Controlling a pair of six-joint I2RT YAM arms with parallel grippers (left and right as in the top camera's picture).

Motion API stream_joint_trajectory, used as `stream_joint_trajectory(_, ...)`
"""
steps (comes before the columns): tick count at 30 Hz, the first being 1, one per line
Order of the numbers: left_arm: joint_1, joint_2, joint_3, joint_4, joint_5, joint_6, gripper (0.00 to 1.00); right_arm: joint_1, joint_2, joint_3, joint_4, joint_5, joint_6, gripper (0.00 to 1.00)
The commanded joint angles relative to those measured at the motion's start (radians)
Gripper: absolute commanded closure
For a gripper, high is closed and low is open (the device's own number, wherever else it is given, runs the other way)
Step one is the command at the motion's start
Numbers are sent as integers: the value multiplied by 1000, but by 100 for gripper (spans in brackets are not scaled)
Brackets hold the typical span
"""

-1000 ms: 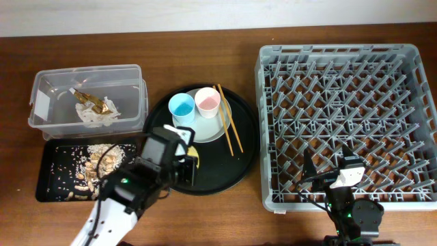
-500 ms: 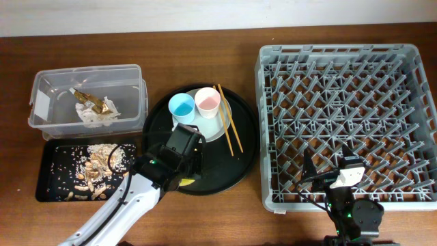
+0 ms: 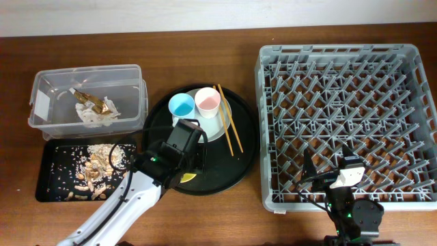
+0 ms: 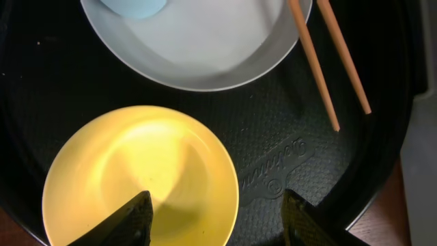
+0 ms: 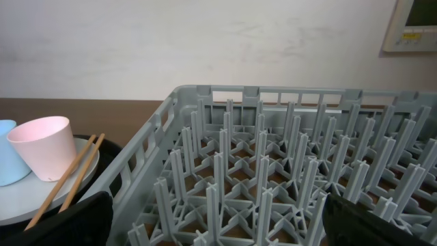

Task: Sort waste into correct bins and load items into the dishwasher rack
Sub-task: 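Carry the emptied yellow bowl back and set it on the round tray, then retract the left gripper over the black tray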

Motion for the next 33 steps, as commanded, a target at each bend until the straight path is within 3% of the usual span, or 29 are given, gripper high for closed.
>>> stream_joint_trajectory(1,-5,7,27,-2,-15,3,39,-6,-5,-5,-4,-13,-3,2)
stream_joint_trajectory(8,-5,7,32,-2,-23,15,32,-6,-5,-5,-5,-13,-3,2)
stream_joint_trajectory(13,23,6,172,-87,-23,21,28,-6,-5,-5,-5,-13,-4,2)
stream_joint_trajectory(18,158,6,367,-162,-23,21,13,-6,-5,-5,-5,-13,-4,2)
stream_joint_trajectory(23,356,6,379,-138,-42,21,1,-6,-5,-5,-5,-13,-3,2)
stream_joint_trajectory(28,608,4,385,-150,-30,21,1,-6,-5,-5,-5,-13,-3,2)
stream_joint_trajectory(33,658,4,385,-186,1,21,1,-6,-5,-5,-5,-13,-4,2)
